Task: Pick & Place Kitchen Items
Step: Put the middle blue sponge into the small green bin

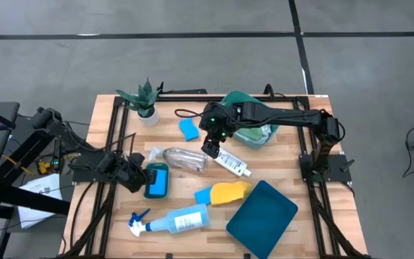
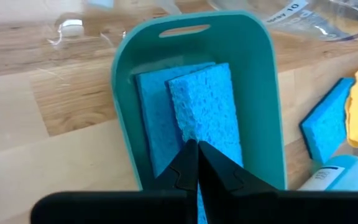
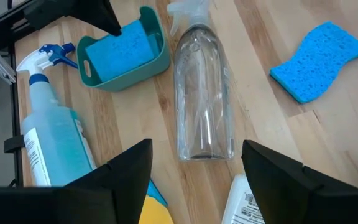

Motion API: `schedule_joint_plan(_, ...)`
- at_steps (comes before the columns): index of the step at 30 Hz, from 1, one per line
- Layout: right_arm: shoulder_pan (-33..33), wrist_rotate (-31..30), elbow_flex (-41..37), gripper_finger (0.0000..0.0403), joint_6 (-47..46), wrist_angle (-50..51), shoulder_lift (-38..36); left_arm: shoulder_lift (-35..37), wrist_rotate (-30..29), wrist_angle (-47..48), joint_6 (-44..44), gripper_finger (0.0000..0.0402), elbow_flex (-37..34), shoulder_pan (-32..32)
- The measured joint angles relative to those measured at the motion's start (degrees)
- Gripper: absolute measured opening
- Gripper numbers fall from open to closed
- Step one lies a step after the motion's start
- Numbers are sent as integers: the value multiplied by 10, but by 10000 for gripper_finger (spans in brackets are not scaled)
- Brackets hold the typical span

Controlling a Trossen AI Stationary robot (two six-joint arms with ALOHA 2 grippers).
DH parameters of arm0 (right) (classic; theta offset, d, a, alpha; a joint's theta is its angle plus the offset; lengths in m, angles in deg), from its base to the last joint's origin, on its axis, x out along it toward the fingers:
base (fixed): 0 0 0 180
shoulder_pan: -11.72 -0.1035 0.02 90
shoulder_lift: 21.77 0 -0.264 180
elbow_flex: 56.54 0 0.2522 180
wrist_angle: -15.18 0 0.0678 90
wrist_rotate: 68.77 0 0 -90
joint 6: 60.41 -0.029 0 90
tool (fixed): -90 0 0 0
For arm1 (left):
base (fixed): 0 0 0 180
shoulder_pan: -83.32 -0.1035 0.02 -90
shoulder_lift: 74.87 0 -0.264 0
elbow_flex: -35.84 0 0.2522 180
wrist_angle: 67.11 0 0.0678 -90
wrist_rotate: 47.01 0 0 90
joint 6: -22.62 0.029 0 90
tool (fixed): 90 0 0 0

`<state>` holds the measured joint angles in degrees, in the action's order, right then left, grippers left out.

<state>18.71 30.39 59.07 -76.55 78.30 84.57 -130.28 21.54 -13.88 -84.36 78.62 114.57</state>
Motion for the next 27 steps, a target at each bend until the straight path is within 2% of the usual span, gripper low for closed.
schedule_joint_plan(21, -1, 0, 0, 240, 1, -2, 0, -29, 3, -16, 0, 0, 0, 0)
schedule_joint_plan(27, -1, 0, 0, 240, 0, -2, 0, -28, 3, -16, 1, 16, 0, 0)
